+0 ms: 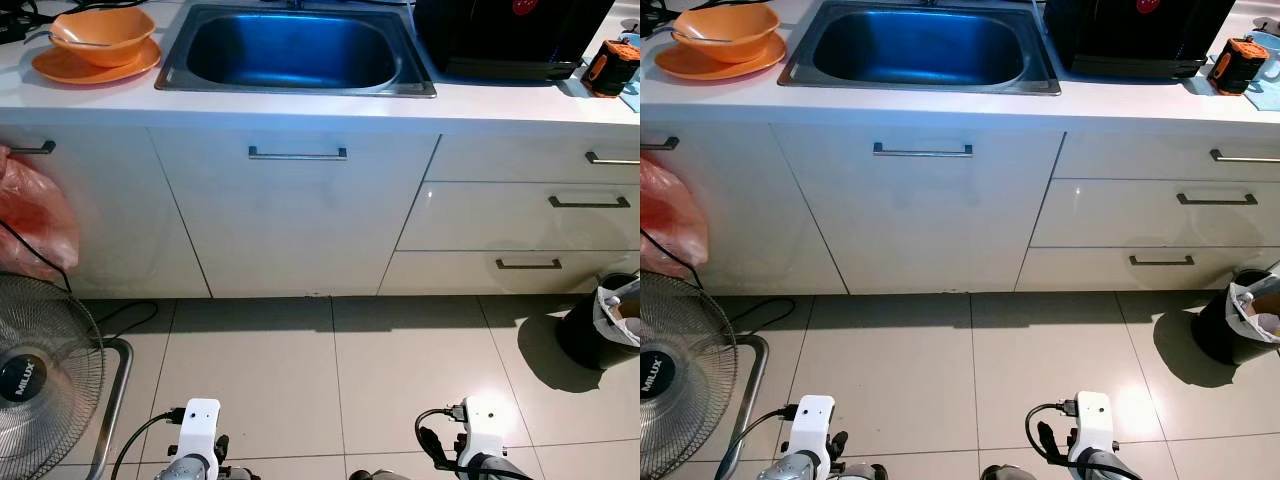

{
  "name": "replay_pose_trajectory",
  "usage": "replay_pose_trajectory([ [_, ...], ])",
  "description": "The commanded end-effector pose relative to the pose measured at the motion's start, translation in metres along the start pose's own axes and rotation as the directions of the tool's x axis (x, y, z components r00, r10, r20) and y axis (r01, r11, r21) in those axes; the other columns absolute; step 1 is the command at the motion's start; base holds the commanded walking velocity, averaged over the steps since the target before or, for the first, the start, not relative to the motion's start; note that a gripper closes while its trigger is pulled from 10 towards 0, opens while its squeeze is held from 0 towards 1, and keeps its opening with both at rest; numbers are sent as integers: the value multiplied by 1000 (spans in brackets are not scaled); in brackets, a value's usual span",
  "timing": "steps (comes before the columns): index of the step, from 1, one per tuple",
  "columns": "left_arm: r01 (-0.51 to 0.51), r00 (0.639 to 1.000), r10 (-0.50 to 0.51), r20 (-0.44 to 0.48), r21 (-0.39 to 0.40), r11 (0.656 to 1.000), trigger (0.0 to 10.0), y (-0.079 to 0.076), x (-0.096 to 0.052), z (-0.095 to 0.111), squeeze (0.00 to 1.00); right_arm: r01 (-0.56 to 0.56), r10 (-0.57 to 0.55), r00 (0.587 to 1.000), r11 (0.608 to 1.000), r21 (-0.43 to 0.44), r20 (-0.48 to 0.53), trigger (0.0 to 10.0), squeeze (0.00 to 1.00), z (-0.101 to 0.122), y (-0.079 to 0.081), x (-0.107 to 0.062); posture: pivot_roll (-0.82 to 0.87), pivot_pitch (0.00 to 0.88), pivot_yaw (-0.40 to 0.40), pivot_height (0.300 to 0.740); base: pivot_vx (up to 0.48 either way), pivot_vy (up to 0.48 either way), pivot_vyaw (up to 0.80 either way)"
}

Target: Kitchen organization

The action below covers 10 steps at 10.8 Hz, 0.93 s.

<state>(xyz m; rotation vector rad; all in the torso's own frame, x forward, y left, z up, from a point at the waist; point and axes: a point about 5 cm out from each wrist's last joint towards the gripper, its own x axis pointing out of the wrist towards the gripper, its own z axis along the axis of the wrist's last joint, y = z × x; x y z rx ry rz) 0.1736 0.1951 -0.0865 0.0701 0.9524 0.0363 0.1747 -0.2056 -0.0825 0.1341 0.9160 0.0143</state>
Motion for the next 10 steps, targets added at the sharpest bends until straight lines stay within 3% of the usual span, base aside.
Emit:
replay_pose_trajectory([
  [1, 3, 1000, -3, -22, 0, 1000, 10000, 0, -1, -5, 0, 3, -3, 1000, 1000, 6, -9, 10000, 0, -2, 0, 0, 42, 80, -44, 740, 0, 0, 0],
  [4, 1, 1000, -1, -15, -3, 1000, 10000, 1, 0, 0, 0, 7, -7, 1000, 1000, 10, -7, 10000, 0, -1, 2, 1, 16, 6, -31, 740, 0, 0, 0],
  [10, 15, 1000, -15, 9, 9, 1000, 10000, -3, 3, 14, 0, 6, -7, 1000, 1000, 16, 4, 10000, 0, 2, 3, 2, 15, 0, -28, 740, 0, 0, 0],
])
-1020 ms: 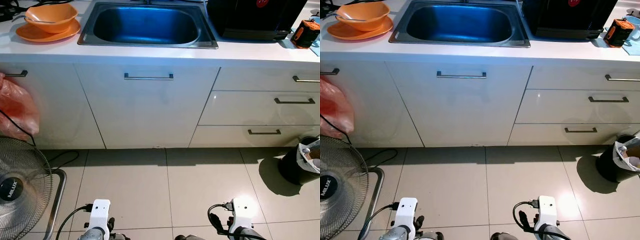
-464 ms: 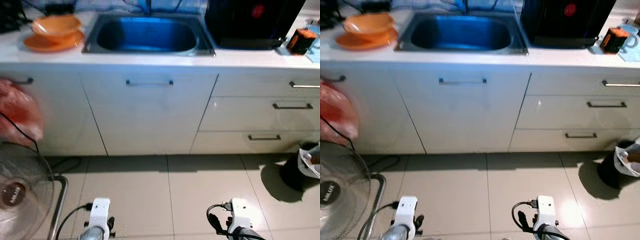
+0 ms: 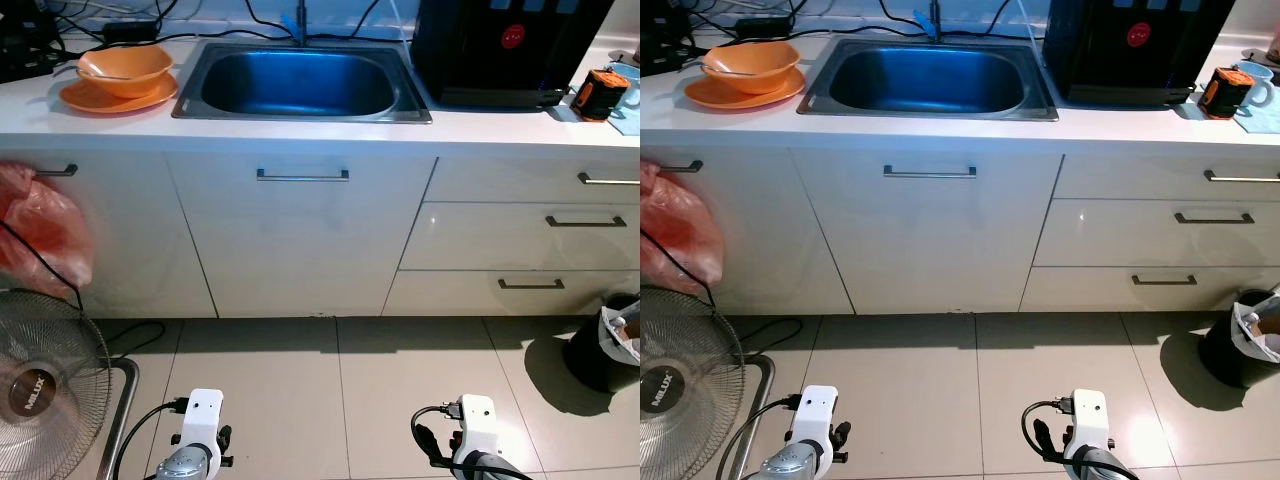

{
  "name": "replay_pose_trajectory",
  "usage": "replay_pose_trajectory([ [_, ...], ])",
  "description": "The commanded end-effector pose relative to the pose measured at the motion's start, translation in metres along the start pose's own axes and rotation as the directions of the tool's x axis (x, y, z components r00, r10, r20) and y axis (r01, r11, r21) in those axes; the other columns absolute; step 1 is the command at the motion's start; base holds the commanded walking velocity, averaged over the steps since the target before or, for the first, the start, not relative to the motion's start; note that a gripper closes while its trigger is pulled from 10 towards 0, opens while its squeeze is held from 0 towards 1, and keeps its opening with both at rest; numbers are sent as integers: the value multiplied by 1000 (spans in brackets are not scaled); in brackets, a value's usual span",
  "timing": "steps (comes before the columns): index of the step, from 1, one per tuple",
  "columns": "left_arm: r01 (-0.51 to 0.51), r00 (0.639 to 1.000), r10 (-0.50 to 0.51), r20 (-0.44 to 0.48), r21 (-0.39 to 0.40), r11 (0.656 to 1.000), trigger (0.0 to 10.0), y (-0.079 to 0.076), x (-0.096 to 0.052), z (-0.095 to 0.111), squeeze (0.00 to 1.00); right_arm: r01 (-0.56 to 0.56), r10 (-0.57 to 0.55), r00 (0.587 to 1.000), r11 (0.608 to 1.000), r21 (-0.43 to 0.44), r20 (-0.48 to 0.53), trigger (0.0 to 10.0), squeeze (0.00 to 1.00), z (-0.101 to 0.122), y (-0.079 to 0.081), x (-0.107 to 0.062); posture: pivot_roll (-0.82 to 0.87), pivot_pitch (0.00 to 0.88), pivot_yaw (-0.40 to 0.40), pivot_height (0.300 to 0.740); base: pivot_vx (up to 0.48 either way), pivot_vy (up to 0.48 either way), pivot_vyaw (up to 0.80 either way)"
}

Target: Kitchen organization

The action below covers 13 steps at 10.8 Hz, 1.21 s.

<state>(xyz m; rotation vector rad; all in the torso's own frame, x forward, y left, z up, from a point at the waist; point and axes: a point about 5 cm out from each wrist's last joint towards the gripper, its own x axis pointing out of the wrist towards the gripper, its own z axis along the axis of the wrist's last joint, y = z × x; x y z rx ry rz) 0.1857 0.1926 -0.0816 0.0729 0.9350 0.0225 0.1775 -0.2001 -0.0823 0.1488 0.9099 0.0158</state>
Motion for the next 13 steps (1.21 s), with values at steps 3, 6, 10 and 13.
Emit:
replay_pose_trajectory([
  [3, 3, 1000, -3, -11, -5, 1000, 10000, -2, 1, 0, 0, 12, -12, 1000, 1000, 0, -3, 10000, 0, 1, -4, 0, 25, 0, -37, 740, 0, 0, 0],
  [6, -12, 1000, 12, -8, -40, 999, 10000, -1, 1, 1, 0, 17, -17, 1000, 1000, 12, 4, 10000, 0, 4, -3, 0, 35, 0, -45, 740, 0, 0, 0],
  [10, -19, 1000, 18, -8, -63, 998, 10000, -1, 1, 2, 0, 12, -12, 1000, 1000, 23, 12, 10000, 0, 7, -1, 2, 43, 0, -49, 740, 0, 0, 0],
  [13, -20, 1000, 19, -14, -73, 997, 10000, -2, 0, -1, 0, 10, -10, 1000, 1000, 25, 6, 10000, 0, 6, -1, 1, 44, 0, -45, 740, 0, 0, 0],
])
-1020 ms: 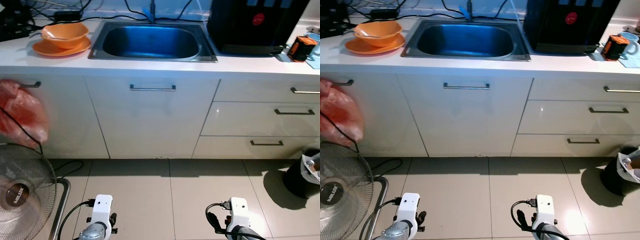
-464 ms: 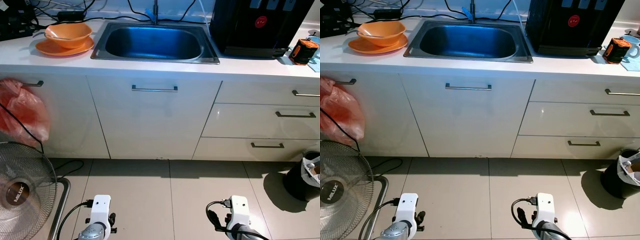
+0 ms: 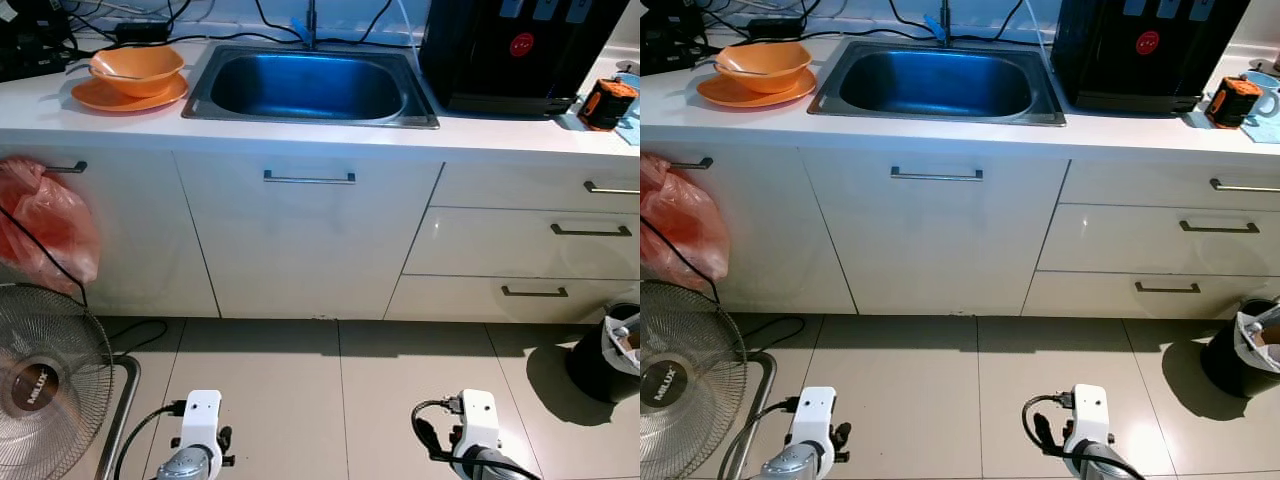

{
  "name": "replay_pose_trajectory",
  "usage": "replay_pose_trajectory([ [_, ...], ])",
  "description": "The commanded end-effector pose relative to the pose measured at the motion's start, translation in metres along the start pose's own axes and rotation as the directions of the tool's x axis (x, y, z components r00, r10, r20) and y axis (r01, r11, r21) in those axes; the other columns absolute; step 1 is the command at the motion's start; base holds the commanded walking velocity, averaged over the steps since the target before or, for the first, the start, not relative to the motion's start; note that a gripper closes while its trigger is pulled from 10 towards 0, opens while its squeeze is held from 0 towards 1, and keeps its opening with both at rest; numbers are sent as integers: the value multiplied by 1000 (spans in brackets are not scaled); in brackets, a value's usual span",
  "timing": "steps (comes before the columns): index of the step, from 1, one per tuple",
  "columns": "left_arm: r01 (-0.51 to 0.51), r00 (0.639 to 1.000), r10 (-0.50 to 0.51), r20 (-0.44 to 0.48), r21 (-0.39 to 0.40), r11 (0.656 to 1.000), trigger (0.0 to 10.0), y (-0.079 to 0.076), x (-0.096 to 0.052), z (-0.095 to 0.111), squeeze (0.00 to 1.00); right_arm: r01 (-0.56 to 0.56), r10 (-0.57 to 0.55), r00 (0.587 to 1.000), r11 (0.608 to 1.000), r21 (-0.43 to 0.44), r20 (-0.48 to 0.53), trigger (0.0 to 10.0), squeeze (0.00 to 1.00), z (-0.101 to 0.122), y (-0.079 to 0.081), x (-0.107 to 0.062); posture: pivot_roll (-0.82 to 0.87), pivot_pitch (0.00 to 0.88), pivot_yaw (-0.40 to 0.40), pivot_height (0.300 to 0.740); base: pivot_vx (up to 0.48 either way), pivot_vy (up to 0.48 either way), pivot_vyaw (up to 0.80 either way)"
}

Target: Kitchen organization

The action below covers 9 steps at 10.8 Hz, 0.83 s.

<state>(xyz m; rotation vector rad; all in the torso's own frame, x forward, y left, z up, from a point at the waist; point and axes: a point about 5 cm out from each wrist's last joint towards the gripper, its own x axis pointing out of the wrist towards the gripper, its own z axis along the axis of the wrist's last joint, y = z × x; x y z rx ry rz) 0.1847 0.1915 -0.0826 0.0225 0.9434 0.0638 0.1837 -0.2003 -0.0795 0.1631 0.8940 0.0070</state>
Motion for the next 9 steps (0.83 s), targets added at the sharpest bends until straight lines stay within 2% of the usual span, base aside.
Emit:
replay_pose_trajectory([
  [1, -4, 1000, 4, -6, -13, 1000, 10000, -1, 0, -1, 0, 10, -10, 1000, 1000, 9, -12, 10000, 0, -2, -2, -1, 43, 0, -43, 740, 0, 0, 0],
  [9, 9, 1000, -9, -13, -10, 1000, 10000, -6, 0, -3, 0, 11, -11, 1000, 1000, 4, -16, 10000, 0, -3, -4, -1, 46, 0, -49, 740, 0, 0, 0],
])
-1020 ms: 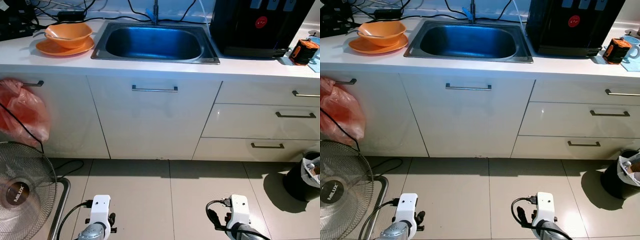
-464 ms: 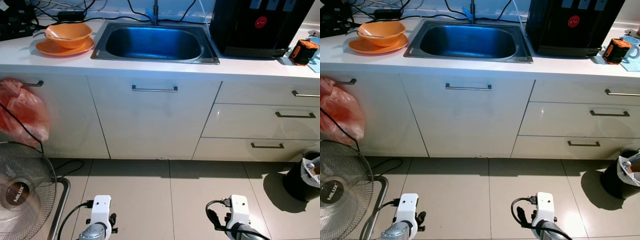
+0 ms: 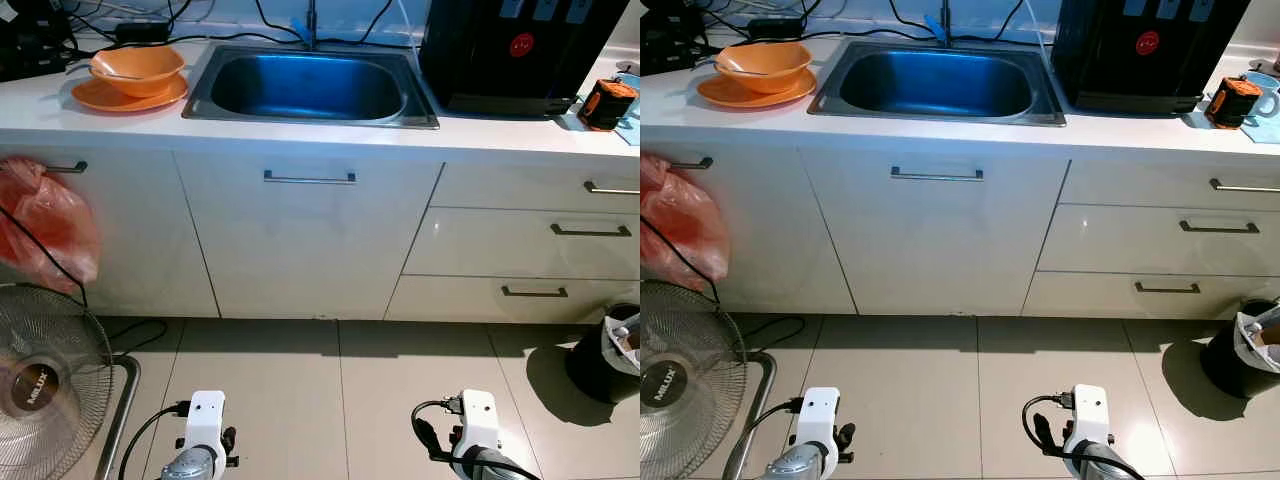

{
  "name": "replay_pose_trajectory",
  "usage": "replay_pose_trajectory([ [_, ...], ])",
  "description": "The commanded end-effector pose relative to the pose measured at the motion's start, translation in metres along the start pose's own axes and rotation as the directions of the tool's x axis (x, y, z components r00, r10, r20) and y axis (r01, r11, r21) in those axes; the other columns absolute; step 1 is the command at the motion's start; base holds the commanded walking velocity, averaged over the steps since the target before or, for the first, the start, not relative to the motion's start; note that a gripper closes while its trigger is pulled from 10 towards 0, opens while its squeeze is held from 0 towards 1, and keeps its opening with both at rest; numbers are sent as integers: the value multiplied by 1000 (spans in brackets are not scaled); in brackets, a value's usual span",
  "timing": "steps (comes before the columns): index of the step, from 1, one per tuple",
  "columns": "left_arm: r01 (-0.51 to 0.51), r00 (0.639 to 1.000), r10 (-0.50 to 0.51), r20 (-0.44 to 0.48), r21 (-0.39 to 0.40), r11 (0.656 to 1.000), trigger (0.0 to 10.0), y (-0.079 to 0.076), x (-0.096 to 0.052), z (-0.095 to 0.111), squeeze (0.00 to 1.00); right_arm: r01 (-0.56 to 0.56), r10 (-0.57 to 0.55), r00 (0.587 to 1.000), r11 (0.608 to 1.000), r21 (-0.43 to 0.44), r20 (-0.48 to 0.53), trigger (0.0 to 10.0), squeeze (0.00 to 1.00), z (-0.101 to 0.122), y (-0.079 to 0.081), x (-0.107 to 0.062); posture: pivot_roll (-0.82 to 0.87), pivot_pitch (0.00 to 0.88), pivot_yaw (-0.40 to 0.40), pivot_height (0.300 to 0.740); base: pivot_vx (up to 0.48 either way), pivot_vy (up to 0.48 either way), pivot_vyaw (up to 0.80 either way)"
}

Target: Kitchen organization

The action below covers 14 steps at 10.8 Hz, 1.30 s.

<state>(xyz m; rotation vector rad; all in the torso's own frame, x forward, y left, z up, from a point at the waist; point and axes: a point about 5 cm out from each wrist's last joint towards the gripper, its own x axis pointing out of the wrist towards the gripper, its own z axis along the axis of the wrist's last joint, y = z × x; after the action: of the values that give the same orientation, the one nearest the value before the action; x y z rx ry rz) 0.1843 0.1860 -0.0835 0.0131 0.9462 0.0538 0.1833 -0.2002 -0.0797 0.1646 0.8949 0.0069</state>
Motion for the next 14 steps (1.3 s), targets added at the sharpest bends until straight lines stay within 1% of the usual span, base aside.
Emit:
replay_pose_trajectory([
  [1, -1, 1000, 1, -11, -5, 1000, 10000, -1, 0, -2, 0, 11, -11, 1000, 1000, 0, -15, 10000, 0, -3, -4, -1, 45, 0, -47, 740, 0, 0, 0],
  [8, 10, 1000, -10, -14, 13, 1000, 10000, -4, 0, -3, 0, 8, -8, 1000, 1000, -10, -16, 10000, 0, -3, -5, -2, 44, 0, -46, 740, 0, 0, 0],
  [14, 3, 1000, -3, -13, 4, 1000, 10000, -2, 0, -3, 0, 6, -6, 1000, 1000, -4, -14, 10000, 0, -2, -4, -1, 45, 0, -50, 740, 0, 0, 0],
])
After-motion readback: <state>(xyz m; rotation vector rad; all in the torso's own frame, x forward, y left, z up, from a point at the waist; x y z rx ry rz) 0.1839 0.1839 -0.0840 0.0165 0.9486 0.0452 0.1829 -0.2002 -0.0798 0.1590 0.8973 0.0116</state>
